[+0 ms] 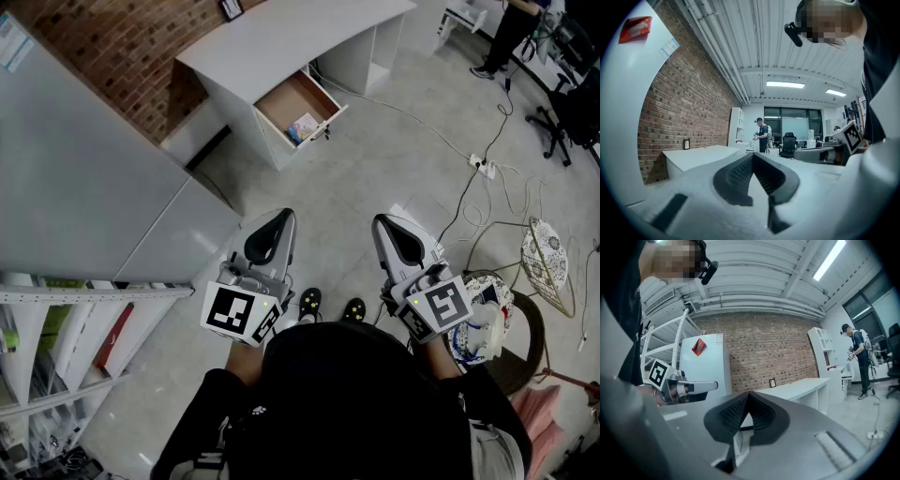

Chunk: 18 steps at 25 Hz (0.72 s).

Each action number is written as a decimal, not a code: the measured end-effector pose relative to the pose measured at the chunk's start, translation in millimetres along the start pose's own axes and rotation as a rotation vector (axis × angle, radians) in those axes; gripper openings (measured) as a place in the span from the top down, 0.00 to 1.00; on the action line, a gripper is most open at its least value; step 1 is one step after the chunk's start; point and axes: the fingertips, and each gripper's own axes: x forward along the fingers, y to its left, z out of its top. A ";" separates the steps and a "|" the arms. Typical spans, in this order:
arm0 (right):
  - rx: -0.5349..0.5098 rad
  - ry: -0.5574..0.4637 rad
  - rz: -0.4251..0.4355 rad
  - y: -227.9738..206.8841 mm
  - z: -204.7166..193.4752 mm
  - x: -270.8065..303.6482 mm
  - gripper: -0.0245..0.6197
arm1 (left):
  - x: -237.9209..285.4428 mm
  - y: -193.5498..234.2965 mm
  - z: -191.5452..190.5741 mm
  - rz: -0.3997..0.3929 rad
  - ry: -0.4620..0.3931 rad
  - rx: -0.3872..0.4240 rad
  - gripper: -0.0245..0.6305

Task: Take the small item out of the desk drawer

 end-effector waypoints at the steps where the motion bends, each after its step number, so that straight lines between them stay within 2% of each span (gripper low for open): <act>1: -0.001 0.000 0.002 -1.2 -0.3 -0.3 0.95 | 1.0 -0.7 -0.4 0.001 0.000 0.000 0.98; 18: 0.041 -0.055 0.005 -30.3 9.7 -23.1 0.95 | 6.3 -20.2 -0.5 0.042 -0.004 0.018 0.98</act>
